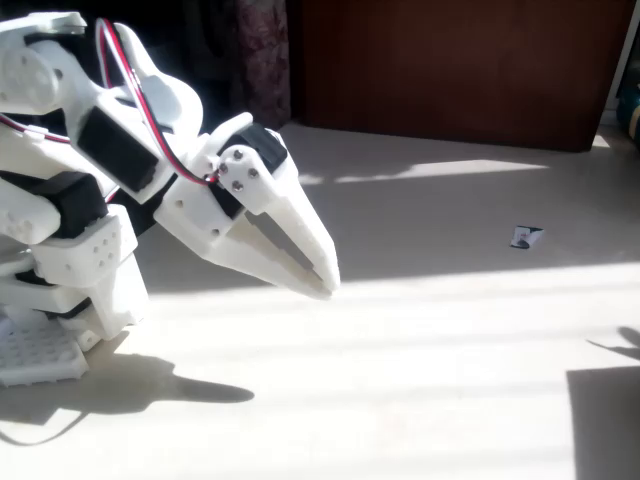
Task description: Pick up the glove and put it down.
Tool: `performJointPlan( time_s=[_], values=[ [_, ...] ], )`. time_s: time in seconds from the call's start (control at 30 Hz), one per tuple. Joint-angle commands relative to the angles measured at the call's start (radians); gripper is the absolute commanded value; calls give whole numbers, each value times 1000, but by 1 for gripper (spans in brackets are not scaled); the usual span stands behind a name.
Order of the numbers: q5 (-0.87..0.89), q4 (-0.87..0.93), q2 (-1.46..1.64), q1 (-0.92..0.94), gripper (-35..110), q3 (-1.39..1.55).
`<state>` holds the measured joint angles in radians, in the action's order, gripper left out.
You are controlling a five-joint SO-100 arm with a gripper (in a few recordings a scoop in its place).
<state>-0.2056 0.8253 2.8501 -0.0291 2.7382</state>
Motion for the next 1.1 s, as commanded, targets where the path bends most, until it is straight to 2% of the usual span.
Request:
performJointPlan(
  time_s=[0.0,0.37,1.07],
  values=[
    [6,-11,153,-2,0,87],
    [6,-2,430,-2,0,270],
    [6,29,430,-2,0,350]
  ],
)
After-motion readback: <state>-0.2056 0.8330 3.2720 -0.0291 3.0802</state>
